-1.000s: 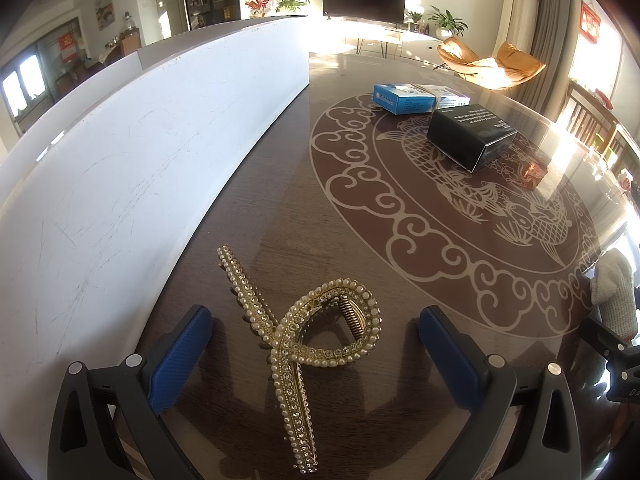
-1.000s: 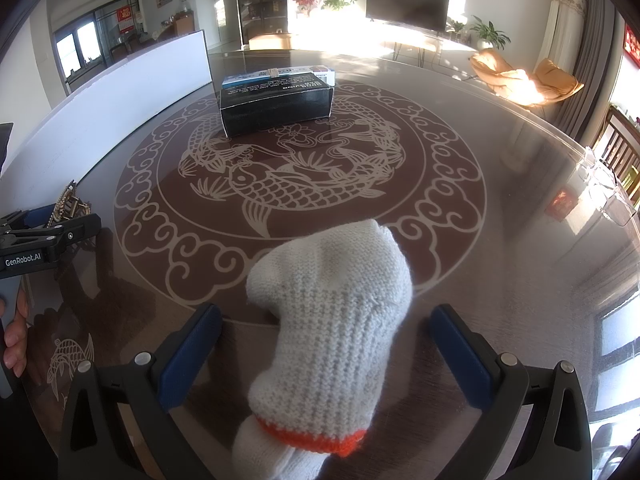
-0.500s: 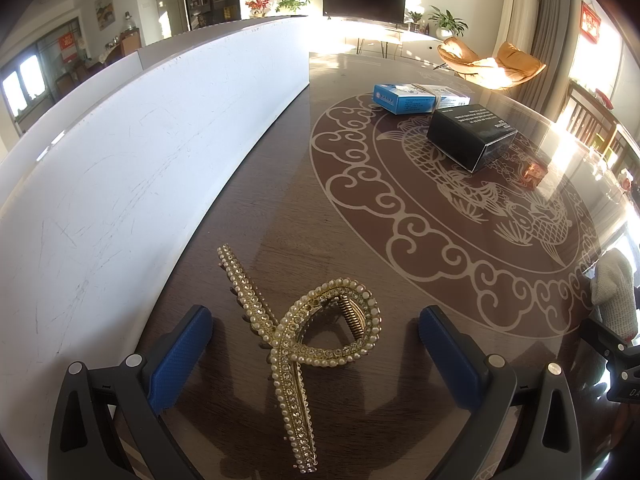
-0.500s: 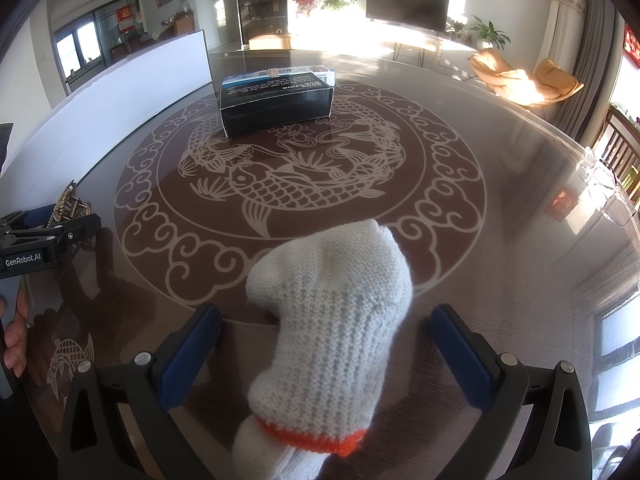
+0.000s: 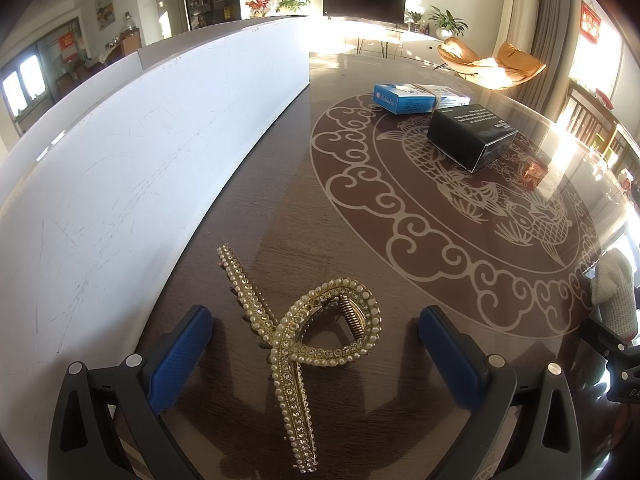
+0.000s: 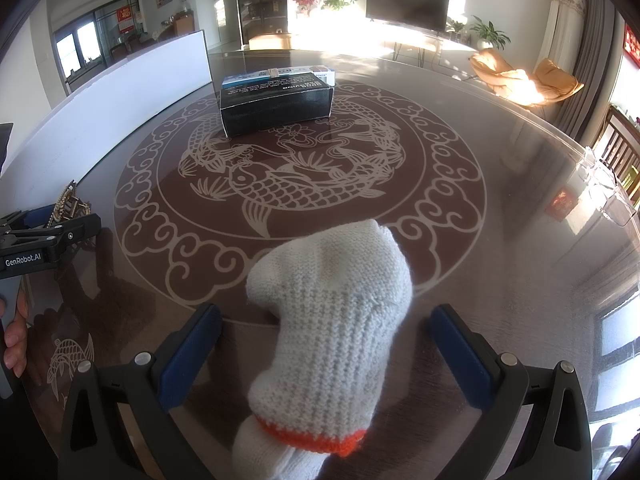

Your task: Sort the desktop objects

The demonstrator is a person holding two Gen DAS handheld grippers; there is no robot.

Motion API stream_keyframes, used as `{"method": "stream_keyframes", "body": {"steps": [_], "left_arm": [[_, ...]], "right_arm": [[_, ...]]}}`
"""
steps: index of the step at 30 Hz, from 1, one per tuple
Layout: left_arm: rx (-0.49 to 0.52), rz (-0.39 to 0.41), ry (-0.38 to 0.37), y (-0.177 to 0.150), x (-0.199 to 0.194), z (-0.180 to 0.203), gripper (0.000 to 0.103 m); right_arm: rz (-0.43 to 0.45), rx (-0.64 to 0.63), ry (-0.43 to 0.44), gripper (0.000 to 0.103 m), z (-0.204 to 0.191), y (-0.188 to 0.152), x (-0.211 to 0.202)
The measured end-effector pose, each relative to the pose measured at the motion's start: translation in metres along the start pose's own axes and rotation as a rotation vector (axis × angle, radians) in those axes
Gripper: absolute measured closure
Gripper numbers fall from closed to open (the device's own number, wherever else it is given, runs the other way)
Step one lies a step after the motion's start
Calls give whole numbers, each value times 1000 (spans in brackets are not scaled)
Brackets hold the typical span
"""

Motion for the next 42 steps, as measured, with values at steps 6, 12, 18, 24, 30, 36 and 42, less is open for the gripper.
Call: {"method": "stream_keyframes", "body": {"steps": [6,12,18,24,30,36,42], "left_arm": [[0,0,0,0,0,0,0],[8,-2,-6,-1,-1,1,0],[56,53,-46,-2,-12,12,44],[15,63,-89,-3,-20,8,58],[-87,72,-182,-2,-35,-2,58],[-117,110,-251,6,-61,1,58],[-110,235,-260,44,-130,-5,58]], "right_arm": [[0,0,0,0,0,0,0],[0,0,0,0,0,0,0],[0,0,0,0,0,0,0],[50,16,-9,59,-1,6,-10],[49,66,43,64,-8,16,-16],[110,36,89,64,-19,46,-44],[143,-16,137,65,-35,86,-52]]}}
Point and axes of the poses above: each gripper's, at about its wrist camera, not at the fingertips, and x roughly the way its jaws point, z to its right, y to its top, the point moved 9 cm from there along x, roughly the way its jaws point, and after that the axes turned 10 degrees about -x, right-handed, at the moved point
